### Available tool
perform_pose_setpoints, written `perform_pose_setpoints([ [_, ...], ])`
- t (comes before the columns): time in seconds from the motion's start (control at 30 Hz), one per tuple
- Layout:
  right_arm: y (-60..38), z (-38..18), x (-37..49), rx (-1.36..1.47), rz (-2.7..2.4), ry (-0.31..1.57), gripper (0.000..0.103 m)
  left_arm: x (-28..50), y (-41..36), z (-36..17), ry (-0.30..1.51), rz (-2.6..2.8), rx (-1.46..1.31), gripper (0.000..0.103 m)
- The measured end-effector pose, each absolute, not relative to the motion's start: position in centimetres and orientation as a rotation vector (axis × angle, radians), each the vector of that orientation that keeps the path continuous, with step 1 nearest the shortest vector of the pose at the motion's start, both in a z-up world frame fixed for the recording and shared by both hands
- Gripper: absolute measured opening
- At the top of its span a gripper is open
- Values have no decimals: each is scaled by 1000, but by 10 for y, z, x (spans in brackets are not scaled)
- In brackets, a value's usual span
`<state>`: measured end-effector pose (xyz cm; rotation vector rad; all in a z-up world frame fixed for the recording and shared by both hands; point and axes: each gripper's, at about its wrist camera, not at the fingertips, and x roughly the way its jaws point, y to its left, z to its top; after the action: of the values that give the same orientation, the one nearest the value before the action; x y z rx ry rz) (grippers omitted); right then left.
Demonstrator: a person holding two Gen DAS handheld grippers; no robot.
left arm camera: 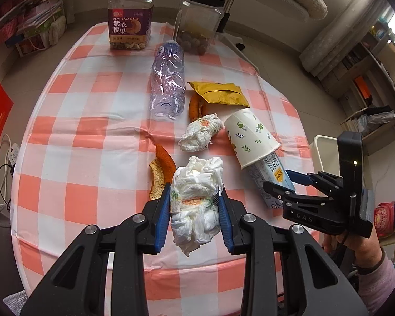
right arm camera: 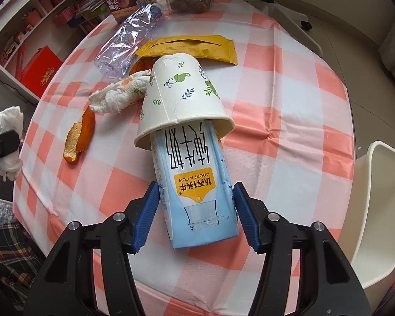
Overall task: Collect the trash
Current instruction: 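Grasp the blue milk carton with the right tool while the left tool holds the tissue, then lift the blue milk carton off the table with the right tool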
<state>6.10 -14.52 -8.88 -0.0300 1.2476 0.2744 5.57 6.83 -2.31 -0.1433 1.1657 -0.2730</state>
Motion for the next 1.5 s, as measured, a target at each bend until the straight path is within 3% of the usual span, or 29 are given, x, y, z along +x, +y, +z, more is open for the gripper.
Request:
perform_pose_setpoints([
  [0.27,-133,-72,12,-103,360,1285,54,55,72,-21,1156,-257,-151,33],
  [0.43,-139,-28,9,-30,392,1123,53,52,74,-20,1149,-248,-158,33],
  [0.6,-137,-37,11,-26,409,1186,53,50,72,-25,1160,-247,-150,33],
  [0.83,-141,3,-8,-33,446,1070,53,52,73,-21,1151,-244,-161,33],
  [1.2,-137,-99,-19,-107,457,1415,56,52,70,-29,1175,-247,-145,33],
  [1.37,-127,-102,-11,-97,436,1383,72,51,70,-28,1175,-254,-140,33],
  [1.43,-124,-106,-8,-102,426,1387,71,50,71,-30,1178,-250,-138,33],
  [1.47,-122,-108,-7,-109,431,1397,55,50,72,-31,1179,-248,-139,33],
  [1.5,-119,-108,-8,-122,434,1406,55,49,74,-31,1178,-245,-142,33],
])
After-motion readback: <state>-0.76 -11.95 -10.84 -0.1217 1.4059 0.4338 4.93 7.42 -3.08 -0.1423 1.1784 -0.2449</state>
